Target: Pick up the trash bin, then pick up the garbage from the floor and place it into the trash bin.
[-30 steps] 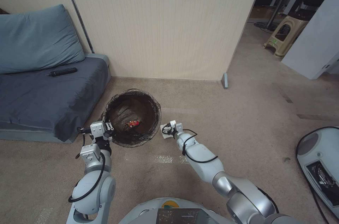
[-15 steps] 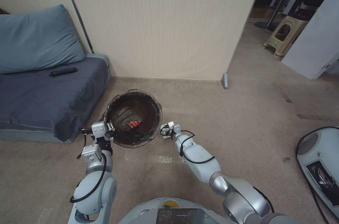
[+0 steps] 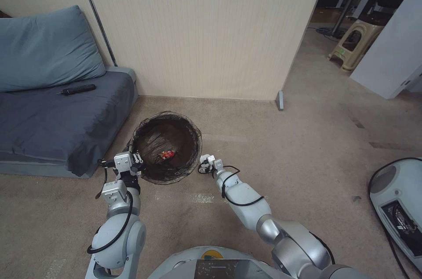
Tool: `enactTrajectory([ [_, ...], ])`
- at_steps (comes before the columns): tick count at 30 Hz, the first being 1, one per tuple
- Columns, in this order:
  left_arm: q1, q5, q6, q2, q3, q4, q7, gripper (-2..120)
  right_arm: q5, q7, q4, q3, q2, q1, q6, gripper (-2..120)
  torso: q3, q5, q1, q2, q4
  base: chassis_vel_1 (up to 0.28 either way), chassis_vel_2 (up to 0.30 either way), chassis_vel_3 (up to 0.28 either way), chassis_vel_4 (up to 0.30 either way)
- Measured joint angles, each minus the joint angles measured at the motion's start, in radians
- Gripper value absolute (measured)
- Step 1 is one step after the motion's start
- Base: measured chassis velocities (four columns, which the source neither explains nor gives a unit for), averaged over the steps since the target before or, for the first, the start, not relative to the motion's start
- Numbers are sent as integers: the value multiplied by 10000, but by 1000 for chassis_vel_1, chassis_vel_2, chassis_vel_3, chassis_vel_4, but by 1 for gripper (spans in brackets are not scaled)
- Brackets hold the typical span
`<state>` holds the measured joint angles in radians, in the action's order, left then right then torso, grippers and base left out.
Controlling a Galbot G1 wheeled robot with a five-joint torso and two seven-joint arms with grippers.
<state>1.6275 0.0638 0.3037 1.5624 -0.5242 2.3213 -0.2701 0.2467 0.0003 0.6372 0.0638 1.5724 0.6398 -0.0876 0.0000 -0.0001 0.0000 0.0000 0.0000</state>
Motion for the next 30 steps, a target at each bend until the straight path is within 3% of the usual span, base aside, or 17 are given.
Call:
enactTrajectory([
  [11, 16, -16, -8, 0, -1, 28, -1, 0, -405, -183, -703, -429, 99, -142, 297, 91, 0, 1, 0, 0, 0, 0, 0, 0, 0],
  [14, 30, -41, -16, 6, 10, 28, -3, 0, -536, -290, -966, -576, 113, -184, 438, 82, 0, 1, 0, 0, -1, 0, 0, 0, 0],
  [18, 42, -58, -20, 10, 13, 30, -7, 0, -761, -456, -1212, -751, 231, -236, 681, 63, -1, 0, 0, 0, -2, 0, 0, 0, 0],
  [24, 49, -65, -21, 11, 20, 56, -9, 0, -817, -461, -1226, -764, 279, -246, 740, 45, -1, 1, 0, 0, 2, 0, 0, 0, 0],
  [26, 51, -71, -21, 10, 30, 57, -9, 0, -841, -464, -1223, -768, 280, -235, 768, 34, -1, 5, 0, 0, 4, 0, 0, 0, 0],
  [28, 50, -73, -21, 10, 35, 58, -9, 0, -845, -460, -1222, -778, 272, -233, 769, 32, -1, 5, 0, 0, 4, 0, 0, 0, 0],
  [30, 45, -76, -21, 12, 51, 58, -7, 0, -855, -457, -1220, -794, 261, -220, 781, 20, -1, 5, 0, 0, 3, 0, 0, 0, 0],
])
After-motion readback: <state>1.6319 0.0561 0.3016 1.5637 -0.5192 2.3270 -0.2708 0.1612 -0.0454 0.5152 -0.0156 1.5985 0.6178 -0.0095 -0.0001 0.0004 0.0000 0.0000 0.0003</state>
